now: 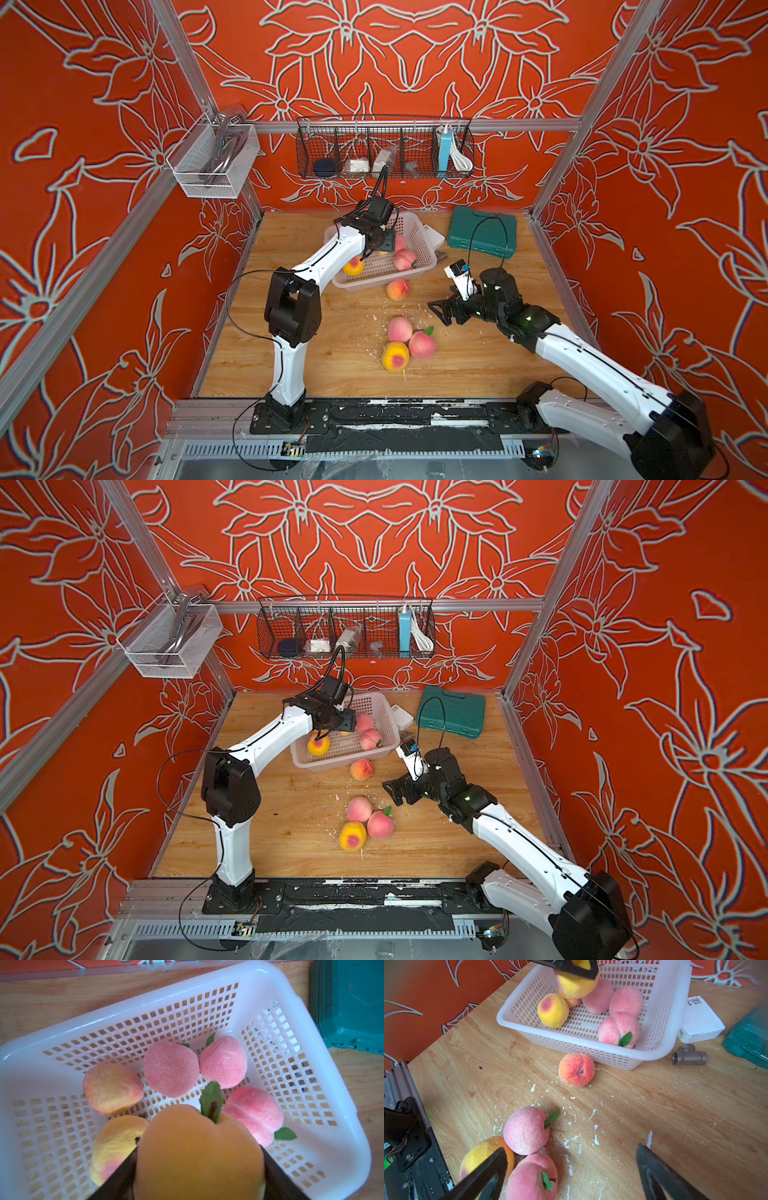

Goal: Put the peaches into the basket
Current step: Place the peach in the basket.

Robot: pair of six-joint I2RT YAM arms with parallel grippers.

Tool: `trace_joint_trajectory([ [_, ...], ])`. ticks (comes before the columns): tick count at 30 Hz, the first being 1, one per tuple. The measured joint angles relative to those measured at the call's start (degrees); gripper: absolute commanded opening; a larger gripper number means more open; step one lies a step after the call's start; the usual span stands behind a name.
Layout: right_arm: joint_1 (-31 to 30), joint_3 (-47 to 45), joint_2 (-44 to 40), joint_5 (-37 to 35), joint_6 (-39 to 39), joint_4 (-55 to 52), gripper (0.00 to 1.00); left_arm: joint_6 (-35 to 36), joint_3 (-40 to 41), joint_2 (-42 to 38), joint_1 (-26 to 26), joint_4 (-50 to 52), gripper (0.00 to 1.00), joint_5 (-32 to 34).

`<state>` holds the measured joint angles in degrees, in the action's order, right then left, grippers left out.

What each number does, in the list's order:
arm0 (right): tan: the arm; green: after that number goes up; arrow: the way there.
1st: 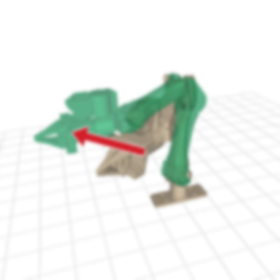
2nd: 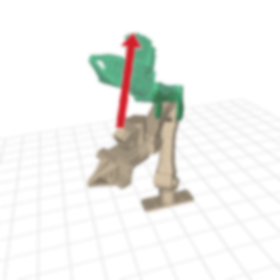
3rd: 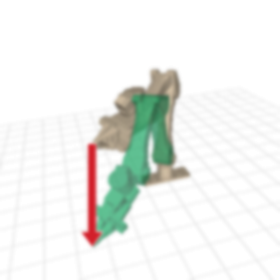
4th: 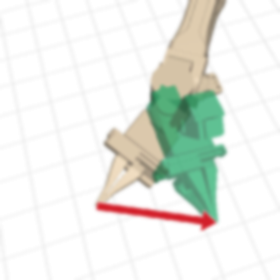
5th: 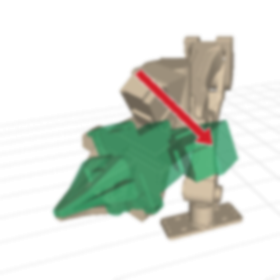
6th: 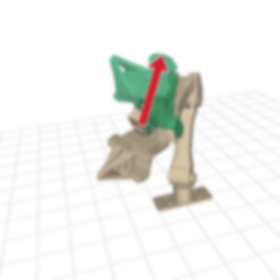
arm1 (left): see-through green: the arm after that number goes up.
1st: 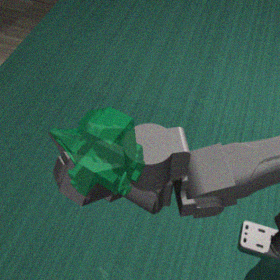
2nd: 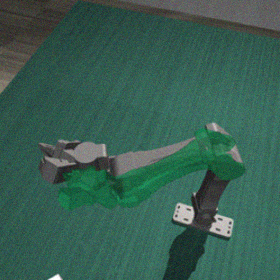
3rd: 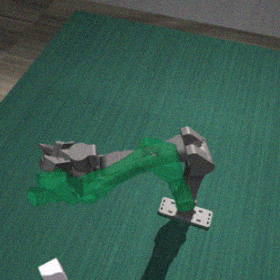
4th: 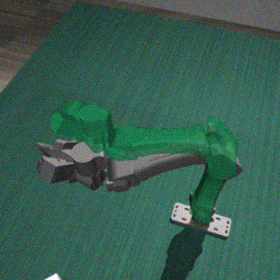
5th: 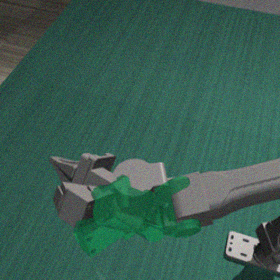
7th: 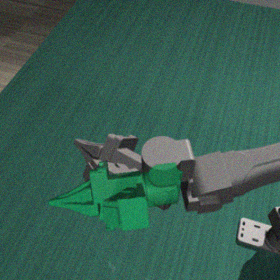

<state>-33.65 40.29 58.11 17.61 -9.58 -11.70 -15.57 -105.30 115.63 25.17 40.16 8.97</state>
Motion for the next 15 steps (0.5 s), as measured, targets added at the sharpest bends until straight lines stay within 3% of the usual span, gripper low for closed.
trace_joint_trajectory([
  [15,0.0,0.0,0.0,-0.1,0.0,0.0,0.99,0.8,0.1,5.1,0.0,2.0,0.64,0.7],
])
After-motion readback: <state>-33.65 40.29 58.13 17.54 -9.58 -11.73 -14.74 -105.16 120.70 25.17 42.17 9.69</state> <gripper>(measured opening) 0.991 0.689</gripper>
